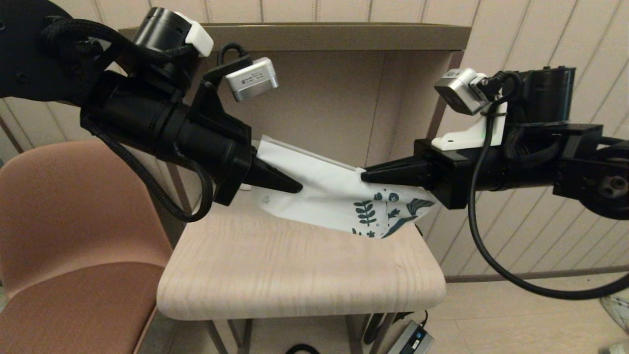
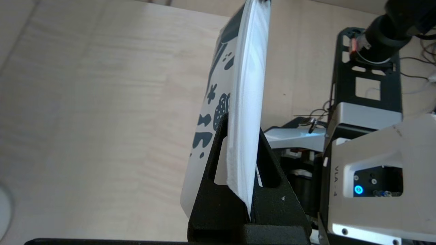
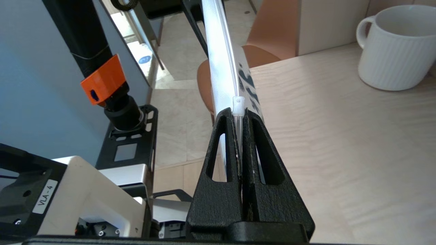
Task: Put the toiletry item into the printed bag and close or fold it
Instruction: Close the strorage bag and place it on the desk
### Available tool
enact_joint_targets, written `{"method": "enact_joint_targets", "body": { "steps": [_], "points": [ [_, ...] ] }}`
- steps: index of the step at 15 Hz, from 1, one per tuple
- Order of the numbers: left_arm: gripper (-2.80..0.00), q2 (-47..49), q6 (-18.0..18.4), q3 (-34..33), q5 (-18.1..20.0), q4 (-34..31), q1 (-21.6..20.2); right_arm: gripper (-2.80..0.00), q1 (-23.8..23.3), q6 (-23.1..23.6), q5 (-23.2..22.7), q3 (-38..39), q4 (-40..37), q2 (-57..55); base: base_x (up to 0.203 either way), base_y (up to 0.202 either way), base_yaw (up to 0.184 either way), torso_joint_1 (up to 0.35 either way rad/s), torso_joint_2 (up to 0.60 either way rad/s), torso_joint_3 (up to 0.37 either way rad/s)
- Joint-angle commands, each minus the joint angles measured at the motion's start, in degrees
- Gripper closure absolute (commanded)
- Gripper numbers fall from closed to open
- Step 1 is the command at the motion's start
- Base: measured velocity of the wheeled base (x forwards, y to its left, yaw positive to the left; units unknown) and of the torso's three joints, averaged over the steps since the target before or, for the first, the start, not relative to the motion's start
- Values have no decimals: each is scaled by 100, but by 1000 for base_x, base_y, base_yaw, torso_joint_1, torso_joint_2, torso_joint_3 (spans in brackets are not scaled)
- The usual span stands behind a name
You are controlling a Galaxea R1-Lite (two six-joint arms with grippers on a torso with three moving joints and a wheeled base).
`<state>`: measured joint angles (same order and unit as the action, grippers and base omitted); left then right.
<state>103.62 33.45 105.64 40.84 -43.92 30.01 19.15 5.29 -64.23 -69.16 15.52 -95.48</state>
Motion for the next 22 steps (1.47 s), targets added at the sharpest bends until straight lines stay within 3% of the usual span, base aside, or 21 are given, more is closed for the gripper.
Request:
{"method": "enact_joint_targets", "body": {
  "steps": [1,12,21,22],
  "points": [
    [0,-142,27,-80,21,-4,-145,0,-104,7,-46,-27,13,-6,0,0,0,0,0,0],
    [0,-540,51,-378,117,80,-711,0,-701,-2,-319,-284,13,-67,0,0,0,0,0,0],
    [0,-501,56,-466,232,253,-698,0,-648,94,-311,-28,12,35,0,0,0,0,0,0],
    [0,-501,56,-478,232,261,-698,-280,-647,194,-310,6,13,47,0,0,0,0,0,0]
  ]
}}
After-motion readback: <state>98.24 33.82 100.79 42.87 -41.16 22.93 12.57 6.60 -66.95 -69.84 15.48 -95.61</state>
